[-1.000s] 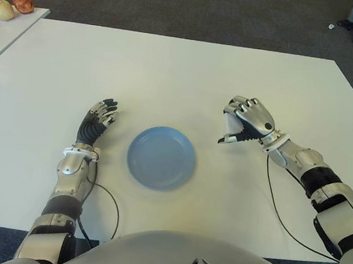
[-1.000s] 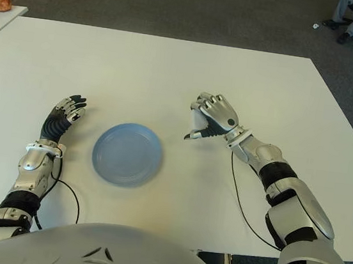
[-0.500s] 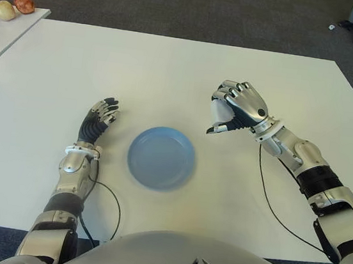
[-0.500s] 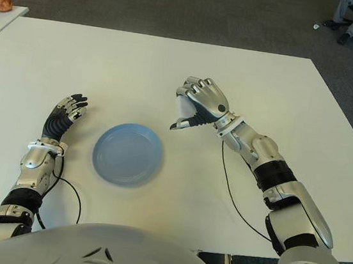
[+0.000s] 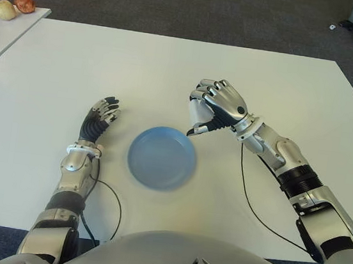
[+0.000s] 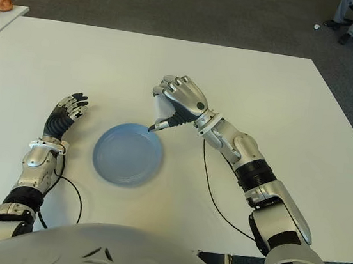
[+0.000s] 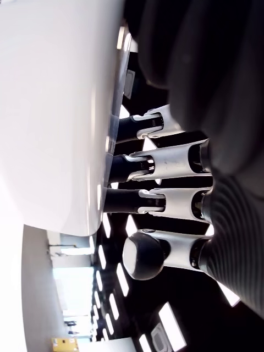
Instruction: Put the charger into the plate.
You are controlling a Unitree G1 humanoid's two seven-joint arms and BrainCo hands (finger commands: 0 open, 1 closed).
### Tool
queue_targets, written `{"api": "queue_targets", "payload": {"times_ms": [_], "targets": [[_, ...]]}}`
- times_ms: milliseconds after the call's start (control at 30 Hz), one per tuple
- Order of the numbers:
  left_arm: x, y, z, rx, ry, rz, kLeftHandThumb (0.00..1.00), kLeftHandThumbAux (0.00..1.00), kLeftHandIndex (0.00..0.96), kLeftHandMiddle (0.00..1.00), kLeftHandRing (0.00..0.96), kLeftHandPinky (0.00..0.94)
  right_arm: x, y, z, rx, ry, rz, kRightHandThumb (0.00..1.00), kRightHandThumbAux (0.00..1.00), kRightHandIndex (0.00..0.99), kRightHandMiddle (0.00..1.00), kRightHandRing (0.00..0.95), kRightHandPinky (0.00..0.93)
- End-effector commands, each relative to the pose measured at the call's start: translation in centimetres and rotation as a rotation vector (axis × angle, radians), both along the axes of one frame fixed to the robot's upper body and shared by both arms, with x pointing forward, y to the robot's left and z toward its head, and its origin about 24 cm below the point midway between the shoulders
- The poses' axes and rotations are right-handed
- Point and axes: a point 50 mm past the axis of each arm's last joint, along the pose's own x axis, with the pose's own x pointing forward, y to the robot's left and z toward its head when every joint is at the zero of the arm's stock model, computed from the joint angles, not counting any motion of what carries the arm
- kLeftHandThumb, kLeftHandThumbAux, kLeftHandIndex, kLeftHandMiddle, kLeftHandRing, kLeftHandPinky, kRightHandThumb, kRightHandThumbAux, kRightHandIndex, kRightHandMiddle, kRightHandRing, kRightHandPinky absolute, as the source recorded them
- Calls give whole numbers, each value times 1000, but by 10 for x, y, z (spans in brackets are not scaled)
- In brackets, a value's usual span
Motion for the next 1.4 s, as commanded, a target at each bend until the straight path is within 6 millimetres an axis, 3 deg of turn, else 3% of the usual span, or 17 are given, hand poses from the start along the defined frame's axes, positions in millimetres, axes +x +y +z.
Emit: {"api": "queue_targets", "payload": {"times_ms": [33, 833, 1400], "targets": [[-36, -21, -45, -83, 249, -2, 0, 592, 200, 217, 214, 224, -2, 4, -4, -10, 22, 1, 700, 722, 439, 868, 873, 873], [-37, -28, -43, -86, 225, 2, 0, 600, 212, 246, 241, 245, -9, 28, -31, -41, 162, 59, 702, 721, 440, 857, 870, 872], [-37, -30, -41, -87, 214, -10, 0, 593, 210, 246, 239, 236, -17, 31, -39, -36, 216, 66, 706, 720, 441, 857, 869, 873]]}}
